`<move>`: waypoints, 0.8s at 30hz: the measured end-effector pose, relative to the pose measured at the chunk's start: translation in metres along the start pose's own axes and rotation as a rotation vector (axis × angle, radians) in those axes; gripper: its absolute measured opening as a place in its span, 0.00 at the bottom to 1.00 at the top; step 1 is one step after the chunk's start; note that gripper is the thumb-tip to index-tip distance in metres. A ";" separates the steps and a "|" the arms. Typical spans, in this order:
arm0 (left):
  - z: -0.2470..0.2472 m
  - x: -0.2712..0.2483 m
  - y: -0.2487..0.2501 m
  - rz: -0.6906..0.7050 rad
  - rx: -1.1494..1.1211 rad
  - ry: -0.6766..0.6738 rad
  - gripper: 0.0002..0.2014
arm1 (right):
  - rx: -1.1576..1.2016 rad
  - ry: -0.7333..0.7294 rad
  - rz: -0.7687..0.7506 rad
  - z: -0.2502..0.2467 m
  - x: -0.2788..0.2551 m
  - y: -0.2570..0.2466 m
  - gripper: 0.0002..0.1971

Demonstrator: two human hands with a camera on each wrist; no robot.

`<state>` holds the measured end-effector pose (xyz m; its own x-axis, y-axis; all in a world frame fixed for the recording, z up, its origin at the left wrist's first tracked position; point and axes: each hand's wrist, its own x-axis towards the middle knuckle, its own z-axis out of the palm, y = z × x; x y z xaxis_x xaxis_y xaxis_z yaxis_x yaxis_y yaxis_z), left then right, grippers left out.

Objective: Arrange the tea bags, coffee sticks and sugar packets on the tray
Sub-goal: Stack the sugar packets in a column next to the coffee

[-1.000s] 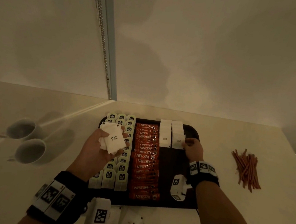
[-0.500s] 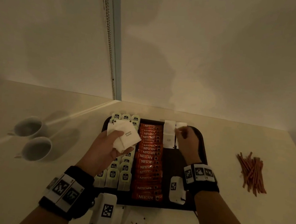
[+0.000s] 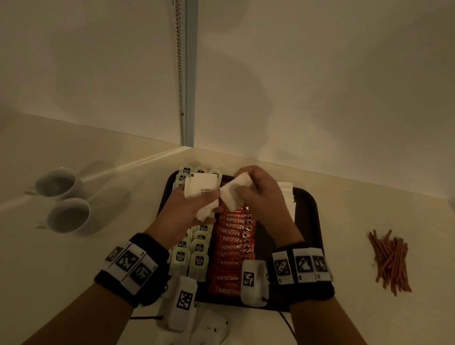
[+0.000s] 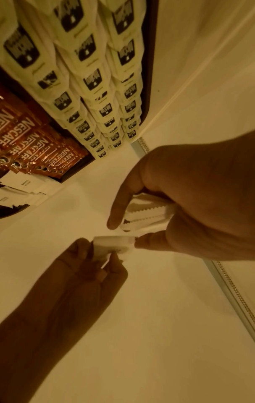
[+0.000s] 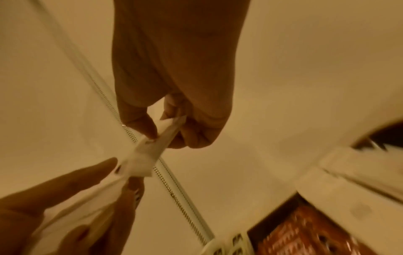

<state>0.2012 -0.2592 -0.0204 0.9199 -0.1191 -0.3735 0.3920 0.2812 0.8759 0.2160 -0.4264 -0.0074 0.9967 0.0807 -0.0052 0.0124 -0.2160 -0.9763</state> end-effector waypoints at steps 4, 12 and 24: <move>0.003 0.000 -0.001 0.019 0.037 -0.025 0.14 | -0.089 -0.050 -0.029 -0.001 0.002 -0.008 0.19; 0.006 -0.001 -0.012 0.076 -0.121 0.042 0.13 | 0.025 0.001 0.097 0.001 -0.017 0.003 0.10; -0.012 0.004 -0.002 -0.055 -0.389 -0.042 0.13 | -0.203 0.376 0.284 -0.069 -0.010 0.086 0.15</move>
<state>0.2042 -0.2487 -0.0278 0.8998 -0.1804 -0.3973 0.4189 0.6120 0.6709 0.2122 -0.5126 -0.0764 0.9224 -0.3560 -0.1500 -0.2852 -0.3658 -0.8859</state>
